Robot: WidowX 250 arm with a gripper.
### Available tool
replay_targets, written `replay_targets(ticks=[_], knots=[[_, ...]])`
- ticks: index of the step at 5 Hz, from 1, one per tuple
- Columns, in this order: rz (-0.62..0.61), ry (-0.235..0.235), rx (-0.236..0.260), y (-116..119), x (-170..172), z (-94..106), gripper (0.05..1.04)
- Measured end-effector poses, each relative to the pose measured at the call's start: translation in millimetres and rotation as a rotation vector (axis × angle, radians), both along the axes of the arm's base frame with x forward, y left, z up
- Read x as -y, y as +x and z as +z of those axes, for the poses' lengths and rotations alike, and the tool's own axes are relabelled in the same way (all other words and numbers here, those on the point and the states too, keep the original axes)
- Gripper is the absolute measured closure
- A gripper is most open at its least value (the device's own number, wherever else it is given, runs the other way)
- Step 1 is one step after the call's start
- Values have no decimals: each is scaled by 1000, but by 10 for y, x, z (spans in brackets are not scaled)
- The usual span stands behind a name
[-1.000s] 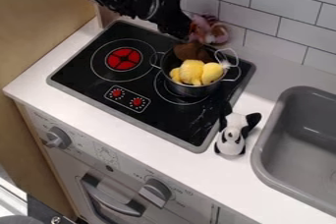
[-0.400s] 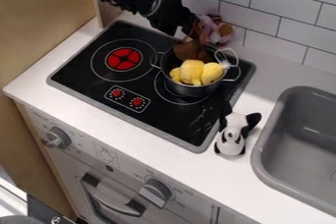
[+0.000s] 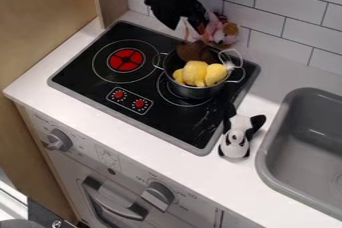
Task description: Put the object to the left burner
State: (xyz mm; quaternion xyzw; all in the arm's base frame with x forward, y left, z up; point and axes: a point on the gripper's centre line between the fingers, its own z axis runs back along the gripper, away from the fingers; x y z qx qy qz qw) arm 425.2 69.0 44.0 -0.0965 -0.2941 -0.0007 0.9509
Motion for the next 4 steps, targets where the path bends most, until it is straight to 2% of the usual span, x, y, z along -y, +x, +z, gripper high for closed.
replay_targets(ticks=[2,3,4], knots=[[-15,3,-69,9,-27,108,87],[-10,-16,-58,27,-2,122,87],[20,-31,-23,52,80,72,87]])
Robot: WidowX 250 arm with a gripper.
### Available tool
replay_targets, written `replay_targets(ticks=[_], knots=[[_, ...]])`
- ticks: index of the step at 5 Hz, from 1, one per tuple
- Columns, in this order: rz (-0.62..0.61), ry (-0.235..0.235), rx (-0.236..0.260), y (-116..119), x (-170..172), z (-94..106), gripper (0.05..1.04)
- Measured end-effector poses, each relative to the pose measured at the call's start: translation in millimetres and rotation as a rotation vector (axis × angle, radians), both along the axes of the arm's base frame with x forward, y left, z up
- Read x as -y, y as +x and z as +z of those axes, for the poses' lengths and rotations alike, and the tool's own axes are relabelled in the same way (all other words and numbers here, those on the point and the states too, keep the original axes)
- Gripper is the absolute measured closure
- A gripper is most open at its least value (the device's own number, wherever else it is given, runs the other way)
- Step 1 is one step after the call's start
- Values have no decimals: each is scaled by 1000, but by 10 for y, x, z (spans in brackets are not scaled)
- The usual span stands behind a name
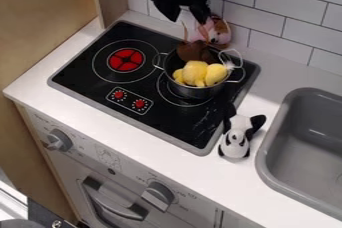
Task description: Put the object to the left burner
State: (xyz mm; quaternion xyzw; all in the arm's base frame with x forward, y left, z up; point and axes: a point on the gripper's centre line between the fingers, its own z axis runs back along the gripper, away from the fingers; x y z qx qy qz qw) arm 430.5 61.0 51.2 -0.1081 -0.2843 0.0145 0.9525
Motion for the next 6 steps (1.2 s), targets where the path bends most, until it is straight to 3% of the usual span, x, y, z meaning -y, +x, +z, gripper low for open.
replay_targets(ticks=[2,3,5,6], knots=[[35,-10,100,8,186,-134,87],[43,7,152,28,208,-146,87],[35,139,319,85,190,-138,138],[54,122,323,76,193,-149,411]])
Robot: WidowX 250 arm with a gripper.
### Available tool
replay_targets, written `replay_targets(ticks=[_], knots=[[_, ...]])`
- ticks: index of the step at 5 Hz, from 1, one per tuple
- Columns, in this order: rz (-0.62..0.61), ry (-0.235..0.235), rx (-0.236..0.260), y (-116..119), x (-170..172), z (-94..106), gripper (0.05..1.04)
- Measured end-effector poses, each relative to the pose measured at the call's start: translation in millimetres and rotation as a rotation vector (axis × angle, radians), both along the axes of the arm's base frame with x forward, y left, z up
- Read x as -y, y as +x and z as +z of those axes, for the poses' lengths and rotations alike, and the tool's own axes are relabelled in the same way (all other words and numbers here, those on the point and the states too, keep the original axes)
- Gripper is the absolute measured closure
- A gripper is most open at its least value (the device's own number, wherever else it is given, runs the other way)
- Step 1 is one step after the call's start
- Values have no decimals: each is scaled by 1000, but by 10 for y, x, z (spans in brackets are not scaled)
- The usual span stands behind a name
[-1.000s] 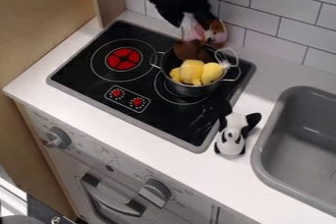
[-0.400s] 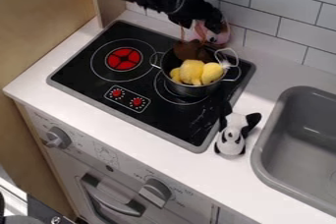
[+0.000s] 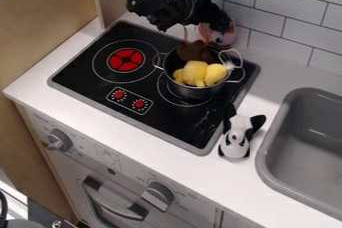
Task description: Put the object to the left burner
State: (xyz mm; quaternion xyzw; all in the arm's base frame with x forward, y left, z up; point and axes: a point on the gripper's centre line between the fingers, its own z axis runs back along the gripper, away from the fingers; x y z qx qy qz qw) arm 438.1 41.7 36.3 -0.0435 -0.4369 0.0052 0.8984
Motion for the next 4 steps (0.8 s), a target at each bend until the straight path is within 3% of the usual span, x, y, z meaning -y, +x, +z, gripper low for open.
replay_targets(ticks=[1,2,3,4], knots=[[-5,-6,-19,-31,14,-33,698],[-6,-16,-20,-53,24,-47,895],[-22,-28,-26,-91,21,-67,995],[-45,-59,-42,-148,-15,17,1017]])
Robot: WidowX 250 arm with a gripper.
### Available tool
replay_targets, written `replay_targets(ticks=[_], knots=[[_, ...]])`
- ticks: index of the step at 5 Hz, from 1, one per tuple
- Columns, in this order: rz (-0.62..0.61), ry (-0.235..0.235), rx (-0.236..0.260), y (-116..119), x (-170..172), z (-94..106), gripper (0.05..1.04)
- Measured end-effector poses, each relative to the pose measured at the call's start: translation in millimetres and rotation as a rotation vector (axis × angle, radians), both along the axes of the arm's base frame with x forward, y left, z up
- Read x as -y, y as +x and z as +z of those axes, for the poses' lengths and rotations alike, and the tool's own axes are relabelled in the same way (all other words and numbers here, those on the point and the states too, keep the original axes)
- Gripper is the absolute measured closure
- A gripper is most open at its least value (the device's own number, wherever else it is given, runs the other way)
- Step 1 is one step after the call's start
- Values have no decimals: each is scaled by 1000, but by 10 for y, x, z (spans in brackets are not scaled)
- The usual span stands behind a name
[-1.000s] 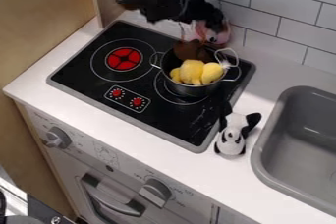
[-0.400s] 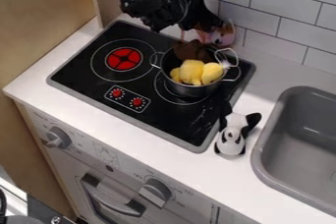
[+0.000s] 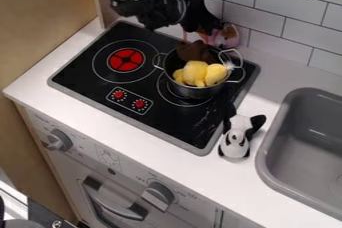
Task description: Put the object to the left burner
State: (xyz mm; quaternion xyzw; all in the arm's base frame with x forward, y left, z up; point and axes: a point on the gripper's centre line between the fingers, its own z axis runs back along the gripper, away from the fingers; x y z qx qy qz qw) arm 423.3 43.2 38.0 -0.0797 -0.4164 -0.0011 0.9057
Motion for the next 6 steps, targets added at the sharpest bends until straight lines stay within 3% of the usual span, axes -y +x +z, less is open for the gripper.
replay_targets(ticks=[1,2,3,4,5,6], knots=[[-31,-65,-80,-114,-52,171,1018],[-76,-80,-128,-222,-185,346,1018],[-102,-92,-157,-320,-295,544,1018],[-127,-118,-181,-404,-341,589,1018],[-190,-102,-236,-505,-450,647,1018],[-227,-12,-294,-694,-821,661,1018]])
